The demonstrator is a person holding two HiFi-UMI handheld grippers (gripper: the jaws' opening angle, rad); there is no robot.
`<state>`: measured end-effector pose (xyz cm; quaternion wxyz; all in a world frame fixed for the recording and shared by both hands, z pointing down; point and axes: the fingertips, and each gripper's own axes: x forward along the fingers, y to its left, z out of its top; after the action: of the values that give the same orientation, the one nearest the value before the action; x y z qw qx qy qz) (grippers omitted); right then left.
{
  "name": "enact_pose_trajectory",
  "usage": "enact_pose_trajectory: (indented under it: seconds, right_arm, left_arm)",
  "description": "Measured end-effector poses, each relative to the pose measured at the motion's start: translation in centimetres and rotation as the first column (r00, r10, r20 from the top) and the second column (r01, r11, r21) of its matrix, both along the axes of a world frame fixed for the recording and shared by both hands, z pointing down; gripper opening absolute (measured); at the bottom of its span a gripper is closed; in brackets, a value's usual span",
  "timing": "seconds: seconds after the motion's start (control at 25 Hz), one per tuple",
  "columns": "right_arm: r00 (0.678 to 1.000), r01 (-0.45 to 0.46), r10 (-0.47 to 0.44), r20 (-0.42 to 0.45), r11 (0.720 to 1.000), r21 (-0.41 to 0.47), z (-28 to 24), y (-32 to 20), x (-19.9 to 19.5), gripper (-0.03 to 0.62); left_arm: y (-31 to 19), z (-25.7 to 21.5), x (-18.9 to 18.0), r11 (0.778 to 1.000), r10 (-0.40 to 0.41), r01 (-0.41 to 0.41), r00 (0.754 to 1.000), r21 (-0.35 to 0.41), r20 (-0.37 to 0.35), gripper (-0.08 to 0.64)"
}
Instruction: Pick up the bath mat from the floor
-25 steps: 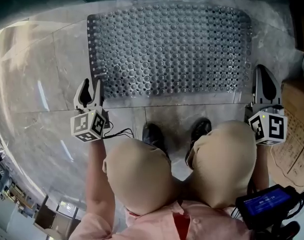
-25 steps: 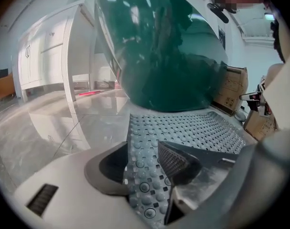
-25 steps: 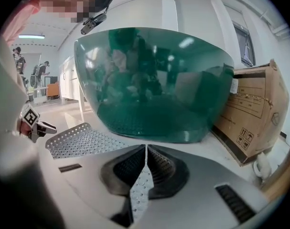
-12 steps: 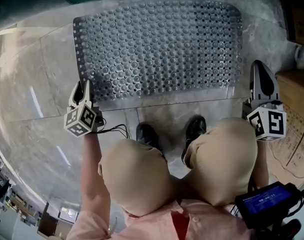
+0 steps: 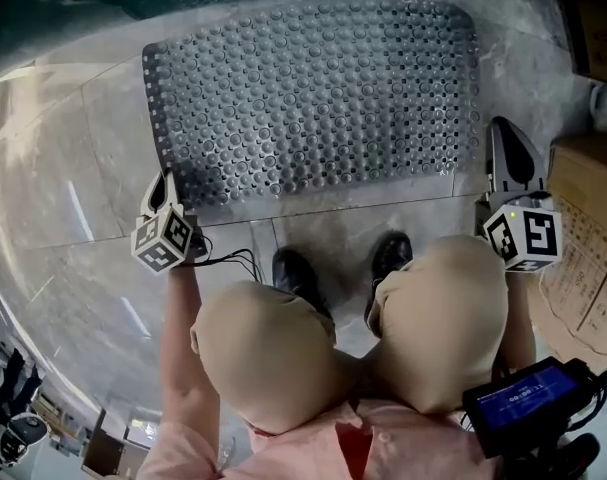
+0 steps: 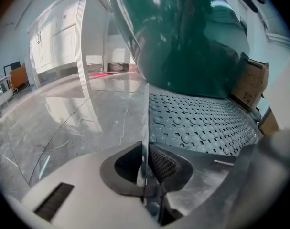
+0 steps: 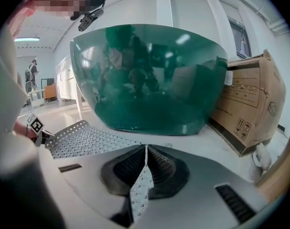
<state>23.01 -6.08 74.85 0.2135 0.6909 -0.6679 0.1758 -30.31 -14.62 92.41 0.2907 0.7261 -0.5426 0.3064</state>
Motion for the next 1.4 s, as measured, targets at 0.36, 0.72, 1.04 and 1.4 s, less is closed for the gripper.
enact_pose_trajectory:
  seconds: [0.36, 0.72, 1.04, 1.4]
  right_arm:
    - [0.999, -0.024, 0.025, 0.035, 0.999, -0.033, 3.3, 1.8, 1.6, 0.023]
    - [0.996, -0.048, 0.057, 0.069, 0.991, -0.126, 8.3, 3.0, 3.8, 0.19]
    - [0.99, -0.062, 0.085, 0.109, 0.977, -0.203, 13.1, 3.8, 5.6, 0.19]
    - [0.977, -0.079, 0.128, 0.173, 0.961, -0.264, 17.1, 4.7, 6.4, 0.189]
  left_arm:
    - [0.0, 0.2, -0.9, 1.0, -0.006, 0.006, 1.0, -0.031, 0.003, 0.037]
    - [0.0, -0.5, -0.2, 0.999, 0.037, -0.036, 0.999, -0.038, 0.016, 0.037]
    - [0.0, -0.7, 0.1, 0.998, 0.039, -0.038, 0.999, -0.043, 0.025, 0.037]
    - [0.2, -1.5, 0.0, 0.999, 0.033, -0.032, 0.999, -0.033, 0.035, 0.037]
